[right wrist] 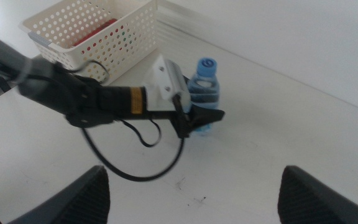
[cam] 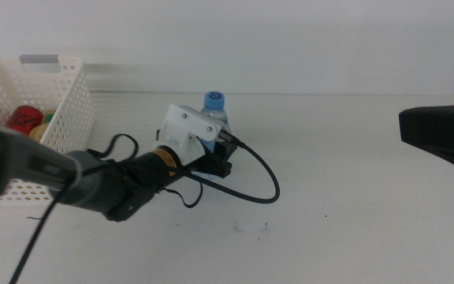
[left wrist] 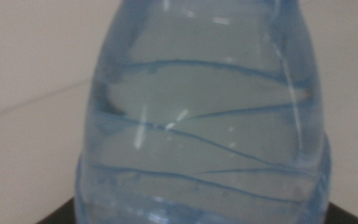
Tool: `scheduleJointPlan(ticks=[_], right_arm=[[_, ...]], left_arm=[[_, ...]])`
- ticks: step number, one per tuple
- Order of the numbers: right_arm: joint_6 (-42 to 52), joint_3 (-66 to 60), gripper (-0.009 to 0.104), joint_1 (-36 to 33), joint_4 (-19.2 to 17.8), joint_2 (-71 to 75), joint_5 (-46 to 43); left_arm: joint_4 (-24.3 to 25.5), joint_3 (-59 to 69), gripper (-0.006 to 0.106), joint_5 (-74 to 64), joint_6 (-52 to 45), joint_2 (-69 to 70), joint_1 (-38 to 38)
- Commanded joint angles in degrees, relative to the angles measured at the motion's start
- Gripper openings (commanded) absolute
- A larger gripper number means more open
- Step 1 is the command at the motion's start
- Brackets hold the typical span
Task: Use arms to grab the bottles and put them into the dustbin to the left of the table.
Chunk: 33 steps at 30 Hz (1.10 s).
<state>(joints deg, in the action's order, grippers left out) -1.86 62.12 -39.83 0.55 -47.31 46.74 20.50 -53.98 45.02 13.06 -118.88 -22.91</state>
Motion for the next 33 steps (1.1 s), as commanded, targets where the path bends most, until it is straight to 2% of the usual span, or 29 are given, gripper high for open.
scheduleJointPlan(ticks=[1, 8, 12, 14, 21, 23, 25, 30, 31, 33], right_arm=[[0.18, 0.41, 0.087, -0.13, -0.23, 0.15, -0.65], [0.18, 0.41, 0.087, -0.13, -0.23, 0.15, -0.65], [0.18, 0.41, 0.087, -0.13, -0.23, 0.15, -0.65], [0.18, 0.41, 0.087, -0.13, -0.23, 0.15, -0.65], [0.18, 0.41, 0.087, -0.13, -0.23, 0.15, -0.65], [0.18, 0.41, 0.087, -0.13, -0.23, 0.15, -0.65], [0.18, 0.41, 0.087, -0.13, -0.23, 0.15, -0.65], [0.18, 0.41, 0.087, -0.13, -0.23, 0.15, -0.65], [0.18, 0.41, 0.087, -0.13, -0.23, 0.15, -0.65], [0.18, 0.41, 0.087, -0.13, -0.23, 0.15, -0.65]], left_arm=[[-1.13, 1.78, 0.032, 1.93, 0.7, 6.17, 0.07], [-0.02, 6.01, 0.033, -12.52, 2.37, 22.16, 0.07], [6.22, 5.76, 0.033, -24.27, 11.16, 32.5, 0.07], [7.57, 5.08, 0.033, -29.39, 15.15, 37.04, 0.07], [7.0, -2.95, 0.033, -51.7, 16.57, 44.87, 0.07], [3.02, -6.77, 0.033, -58.85, 13.61, 44.87, 0.61], [-3.16, -10.02, 0.033, -63.86, 5.79, 44.87, 1.65], [-26.26, -18.33, 0.033, -72.61, -20.3, 44.04, 6.93], [-29.0, -20.06, 0.033, -74.84, -22.64, 43.46, 8.65], [-30.12, -24.63, 0.033, -80.22, -24.28, 41.62, 12.18]])
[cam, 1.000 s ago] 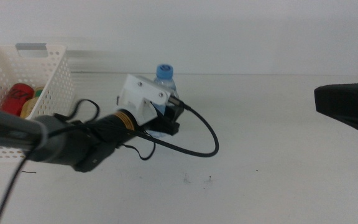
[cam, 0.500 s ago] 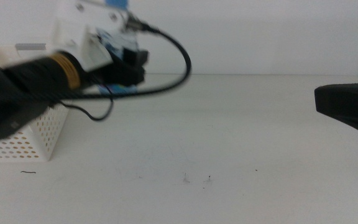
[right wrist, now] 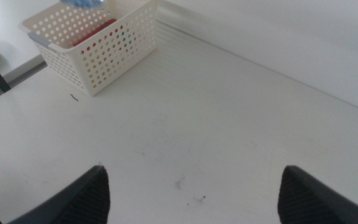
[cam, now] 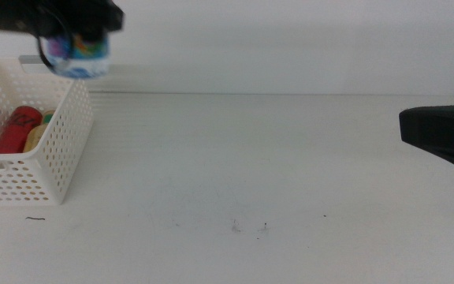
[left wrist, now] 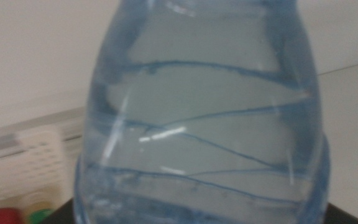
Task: Use arms to grab the bottles and put them into the dustbin to the left of the table.
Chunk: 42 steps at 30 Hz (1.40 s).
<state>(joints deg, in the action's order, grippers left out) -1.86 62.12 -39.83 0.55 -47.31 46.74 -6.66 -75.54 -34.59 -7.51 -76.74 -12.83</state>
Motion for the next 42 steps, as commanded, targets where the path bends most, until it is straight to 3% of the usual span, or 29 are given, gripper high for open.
scheduleJointPlan(ticks=[1, 10, 15, 24, 42], right_arm=[[0.18, 0.41, 0.087, -0.13, -0.23, 0.15, -0.65], [0.18, 0.41, 0.087, -0.13, -0.23, 0.15, -0.65], [0.18, 0.41, 0.087, -0.13, -0.23, 0.15, -0.65], [0.18, 0.41, 0.087, -0.13, -0.23, 0.15, -0.65], [0.18, 0.41, 0.087, -0.13, -0.23, 0.15, -0.65]], left_arm=[[-2.96, -5.45, 0.033, -2.98, -4.53, -1.88, 3.76], [-6.08, -30.76, 0.033, -30.06, -10.93, -18.81, 15.39], [-6.93, -41.28, 0.033, -35.37, -12.43, -27.84, 20.31], [-7.21, -42.14, 0.033, -35.37, -12.58, -37.93, 27.11], [-5.39, -35.53, 0.033, -35.37, -12.0, -44.5, 27.54]])
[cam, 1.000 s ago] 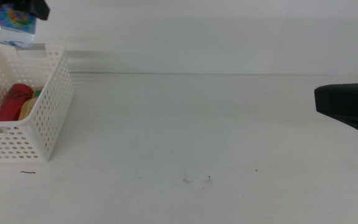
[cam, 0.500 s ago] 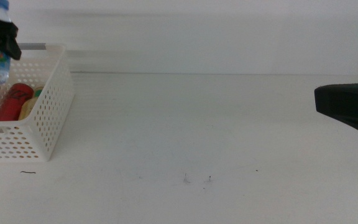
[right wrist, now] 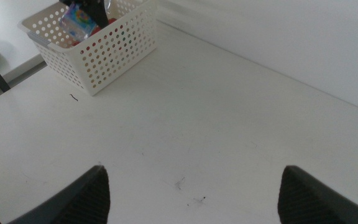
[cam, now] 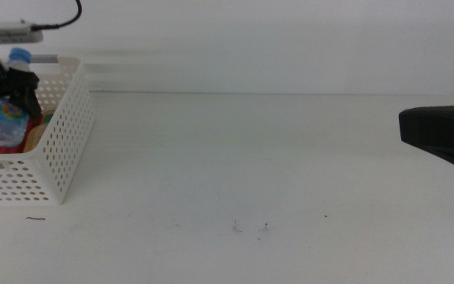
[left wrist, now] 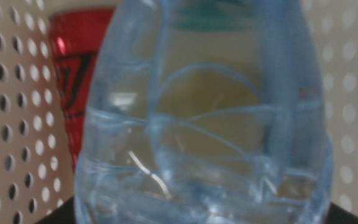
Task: Use arms to grab the bottles and put them into the dustbin to the left of the table.
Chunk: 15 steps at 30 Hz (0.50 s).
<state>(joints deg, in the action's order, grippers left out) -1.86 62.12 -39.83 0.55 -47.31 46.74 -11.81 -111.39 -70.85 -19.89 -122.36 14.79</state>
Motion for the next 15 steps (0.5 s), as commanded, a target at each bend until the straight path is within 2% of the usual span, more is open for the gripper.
scheduleJointPlan(ticks=[1, 4, 6, 7, 10, 12, 15], right_arm=[[0.18, 0.41, 0.087, -0.13, -0.23, 0.15, -0.65], [0.18, 0.41, 0.087, -0.13, -0.23, 0.15, -0.65], [0.18, 0.41, 0.087, -0.13, -0.23, 0.15, -0.65], [0.18, 0.41, 0.087, -0.13, -0.23, 0.15, -0.65], [0.18, 0.41, 0.087, -0.13, -0.23, 0.15, -0.65], [0.18, 0.41, 0.087, -0.13, -0.23, 0.15, -0.65], [0.18, 0.41, 0.087, -0.13, -0.23, 0.15, -0.65]], left_arm=[[-0.23, 0.47, 0.033, 0.88, 0.38, 1.13, -0.07], [-0.27, 0.57, 0.034, 0.88, 0.38, 1.13, -0.07], [-0.66, 0.57, 0.041, 0.88, 0.38, 1.13, -0.07], [-0.75, 0.57, 0.068, 0.88, 0.98, 1.48, -0.07], [-0.63, 0.57, 0.094, 0.88, 1.95, 2.26, -0.29], [-0.63, 0.57, 0.094, 0.88, 1.95, 3.09, -1.04], [1.98, 0.57, 0.094, 0.88, 5.46, 5.91, -2.56]])
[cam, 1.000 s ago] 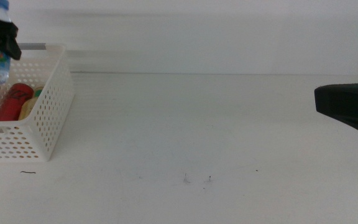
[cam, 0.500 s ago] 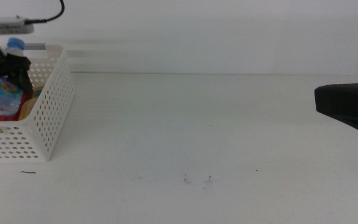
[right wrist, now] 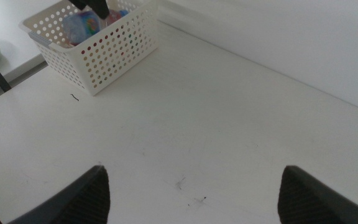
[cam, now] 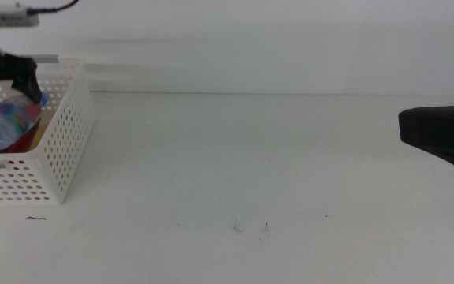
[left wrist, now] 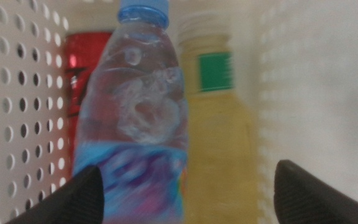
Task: Use arms to grab the bottles and put them into the dustbin to the left of the table.
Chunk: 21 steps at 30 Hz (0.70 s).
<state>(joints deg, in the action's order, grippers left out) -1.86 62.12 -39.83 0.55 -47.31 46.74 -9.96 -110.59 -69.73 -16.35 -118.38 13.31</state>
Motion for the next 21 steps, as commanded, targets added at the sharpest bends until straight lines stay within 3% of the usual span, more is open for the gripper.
scheduleJointPlan(ticks=[1, 8, 16, 21], right_arm=[[0.18, 0.41, 0.087, -0.13, -0.23, 0.15, -0.65], [0.18, 0.41, 0.087, -0.13, -0.23, 0.15, -0.65], [0.18, 0.41, 0.087, -0.13, -0.23, 0.15, -0.65], [0.18, 0.41, 0.087, -0.13, -0.23, 0.15, -0.65]], left_arm=[[1.15, 0.0, 0.094, -0.24, 3.35, 3.33, -1.79], [4.78, 12.31, 0.094, 0.61, 5.24, 19.61, -9.71], [5.08, 35.32, 0.094, 27.29, 7.36, 43.59, -23.65], [4.49, 45.13, 0.094, 35.81, 6.81, 55.01, -34.14]])
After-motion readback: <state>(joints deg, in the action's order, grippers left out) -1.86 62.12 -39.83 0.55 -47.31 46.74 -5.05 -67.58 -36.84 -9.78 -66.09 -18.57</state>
